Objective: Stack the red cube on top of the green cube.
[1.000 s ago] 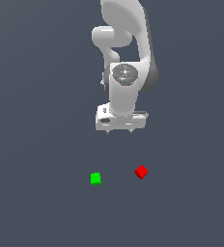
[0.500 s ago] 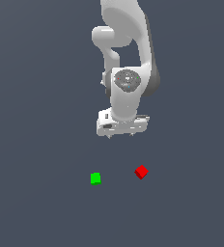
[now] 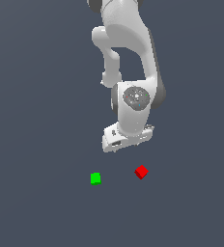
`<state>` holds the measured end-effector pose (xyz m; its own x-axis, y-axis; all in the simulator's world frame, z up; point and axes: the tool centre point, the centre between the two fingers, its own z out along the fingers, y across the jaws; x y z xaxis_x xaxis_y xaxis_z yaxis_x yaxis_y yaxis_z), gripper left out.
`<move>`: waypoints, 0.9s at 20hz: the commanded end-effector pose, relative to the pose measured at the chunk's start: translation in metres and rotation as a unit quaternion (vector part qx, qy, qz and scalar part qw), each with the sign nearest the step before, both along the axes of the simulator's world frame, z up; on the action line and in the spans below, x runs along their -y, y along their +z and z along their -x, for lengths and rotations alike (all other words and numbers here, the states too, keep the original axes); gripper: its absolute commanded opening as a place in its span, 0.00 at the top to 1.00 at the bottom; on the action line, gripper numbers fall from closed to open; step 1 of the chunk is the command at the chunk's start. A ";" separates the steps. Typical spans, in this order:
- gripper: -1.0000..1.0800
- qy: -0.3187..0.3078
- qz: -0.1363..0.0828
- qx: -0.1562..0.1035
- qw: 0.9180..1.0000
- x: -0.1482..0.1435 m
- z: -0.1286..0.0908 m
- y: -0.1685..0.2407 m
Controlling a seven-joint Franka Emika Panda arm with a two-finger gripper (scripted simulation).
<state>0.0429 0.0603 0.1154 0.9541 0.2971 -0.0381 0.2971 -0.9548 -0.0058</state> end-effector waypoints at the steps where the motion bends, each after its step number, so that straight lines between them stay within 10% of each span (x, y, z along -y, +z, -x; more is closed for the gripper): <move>1: 0.04 0.030 -0.001 0.003 1.000 -0.009 -0.013 -0.008; 18: 0.04 0.175 -0.006 0.017 0.984 -0.066 -0.072 -0.042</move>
<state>0.1121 0.1228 0.0746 0.8033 0.5955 -0.0047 0.5955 -0.8034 -0.0019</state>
